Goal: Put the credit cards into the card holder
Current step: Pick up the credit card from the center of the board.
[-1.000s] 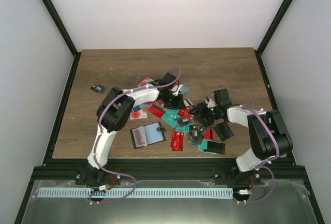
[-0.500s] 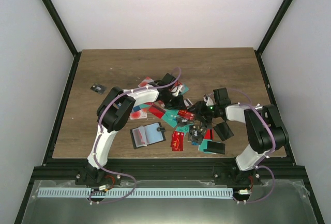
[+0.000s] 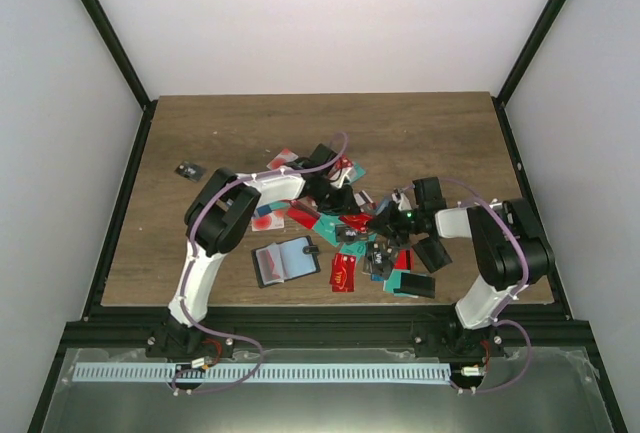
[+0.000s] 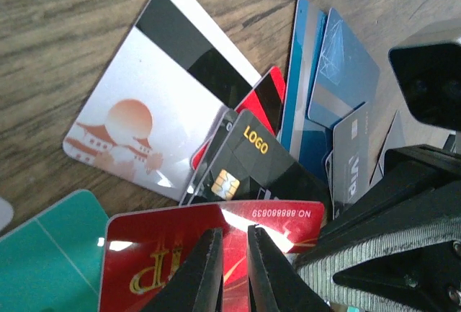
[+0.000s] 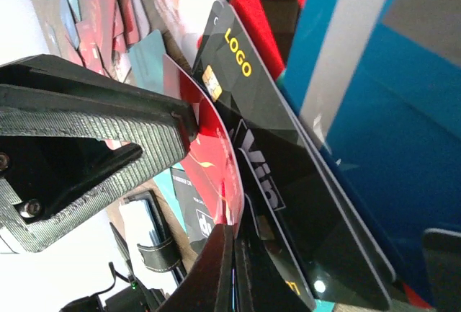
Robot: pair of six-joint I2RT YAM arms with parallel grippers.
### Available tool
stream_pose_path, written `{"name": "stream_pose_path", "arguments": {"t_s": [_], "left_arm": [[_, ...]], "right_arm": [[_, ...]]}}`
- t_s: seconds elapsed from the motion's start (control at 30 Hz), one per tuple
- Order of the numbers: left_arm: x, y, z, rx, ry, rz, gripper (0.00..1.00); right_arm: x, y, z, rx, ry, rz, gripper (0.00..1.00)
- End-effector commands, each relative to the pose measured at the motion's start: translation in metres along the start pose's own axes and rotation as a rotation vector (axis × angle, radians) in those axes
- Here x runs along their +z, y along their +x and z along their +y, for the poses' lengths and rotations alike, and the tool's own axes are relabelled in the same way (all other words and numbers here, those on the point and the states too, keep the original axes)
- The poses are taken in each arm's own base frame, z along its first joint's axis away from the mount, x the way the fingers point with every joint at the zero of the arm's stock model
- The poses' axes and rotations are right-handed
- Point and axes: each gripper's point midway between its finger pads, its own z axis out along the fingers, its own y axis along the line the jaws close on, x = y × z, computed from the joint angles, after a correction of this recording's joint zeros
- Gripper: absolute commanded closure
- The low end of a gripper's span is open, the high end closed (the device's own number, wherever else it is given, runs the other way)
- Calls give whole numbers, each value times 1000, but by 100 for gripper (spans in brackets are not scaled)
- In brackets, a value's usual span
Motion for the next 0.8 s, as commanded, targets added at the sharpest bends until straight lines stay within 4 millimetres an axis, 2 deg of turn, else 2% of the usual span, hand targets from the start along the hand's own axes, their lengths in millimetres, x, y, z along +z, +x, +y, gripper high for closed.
{"name": "stream_pose_path", "arguments": {"t_s": [0.0,0.13,0.27,0.37,0.53,0.63,0.77], "left_arm": [[-7,10,-1,-30,-26,15,86],[-32,-1,-20,-19,-23,-44,78],[-76,-15,-39,-31,-47,-156,60],[-108,-17,-47,-77,-54,-235,53],[-165,-16,-71,-207,15,-402,49],[-191,-17,-92,-249,110,-490,46],[-216,-19,-119,-258,241,-566,47]], "right_arm": [[-2,-2,8,-50,-46,-10,99],[-8,1,18,-66,-68,-9,99],[-21,4,36,-77,-103,-19,99],[-31,4,55,-83,-152,-32,99],[-53,-6,94,-66,-246,-108,99],[-71,-14,125,-51,-335,-175,99],[-99,-18,170,-58,-476,-241,99]]}}
